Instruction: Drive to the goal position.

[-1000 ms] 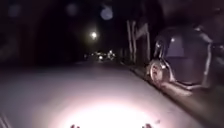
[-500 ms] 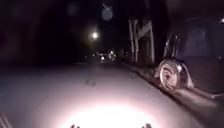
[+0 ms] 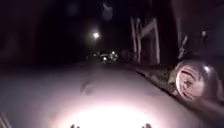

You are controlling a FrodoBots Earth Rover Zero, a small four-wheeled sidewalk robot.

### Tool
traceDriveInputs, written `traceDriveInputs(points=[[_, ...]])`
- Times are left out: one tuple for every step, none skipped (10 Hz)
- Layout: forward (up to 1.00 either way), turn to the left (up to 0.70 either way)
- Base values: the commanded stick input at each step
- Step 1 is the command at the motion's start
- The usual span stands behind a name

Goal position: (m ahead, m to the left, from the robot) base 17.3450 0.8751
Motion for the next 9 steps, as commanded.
traceDriveInputs(points=[[1.0,0.0],[1.0,0.0],[1.0,0.0],[1.0,0.0],[1.0,0.0],[1.0,0.0],[1.0,0.0],[1.0,0.0],[1.0,0.0]])
